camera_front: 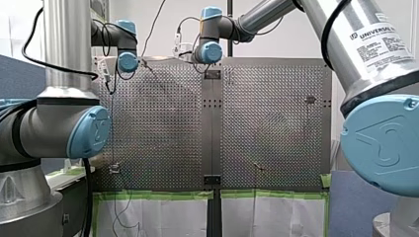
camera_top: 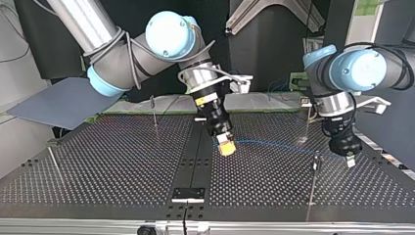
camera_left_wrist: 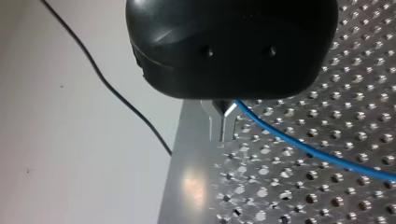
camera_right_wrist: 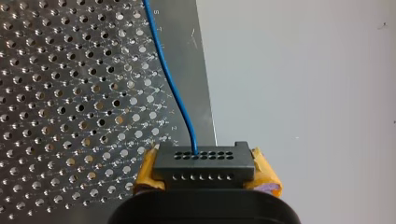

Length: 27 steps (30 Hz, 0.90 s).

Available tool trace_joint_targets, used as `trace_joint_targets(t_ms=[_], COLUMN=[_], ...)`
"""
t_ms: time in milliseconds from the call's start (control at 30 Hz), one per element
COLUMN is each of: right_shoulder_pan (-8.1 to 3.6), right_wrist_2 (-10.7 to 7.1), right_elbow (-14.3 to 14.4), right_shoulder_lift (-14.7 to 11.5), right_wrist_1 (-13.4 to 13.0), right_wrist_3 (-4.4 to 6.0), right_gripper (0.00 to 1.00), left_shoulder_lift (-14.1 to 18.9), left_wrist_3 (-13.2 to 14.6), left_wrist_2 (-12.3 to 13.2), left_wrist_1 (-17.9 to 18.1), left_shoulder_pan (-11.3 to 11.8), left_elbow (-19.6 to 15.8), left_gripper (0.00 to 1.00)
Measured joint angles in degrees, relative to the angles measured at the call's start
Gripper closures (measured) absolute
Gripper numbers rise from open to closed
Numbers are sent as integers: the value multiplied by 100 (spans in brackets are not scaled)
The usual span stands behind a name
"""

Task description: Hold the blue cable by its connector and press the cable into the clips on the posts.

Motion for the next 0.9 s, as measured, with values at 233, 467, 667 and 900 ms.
trace_joint_targets(t_ms=[233,467,667,900], right_shoulder_pan=[-22,-37,-49,-116], right_wrist_2=[5,11,18,20], right_elbow=[0,0,-3,-21], right_shoulder_lift=[16,76,148,167], right_wrist_1=[-4,-11,-17,-37], right_wrist_3=[3,7,2,14], right_gripper=[100,100,100,100], left_shoulder_lift=[-45,-216,-274,-423], left_wrist_3=[-42,-65,-121,-291], left_wrist_2=[78,277,486,722], left_wrist_1=[-46,-39,26,-27], left_shoulder_pan=[101,175,238,292], left_elbow=[149,177,209,467], left_gripper=[99,99,99,99])
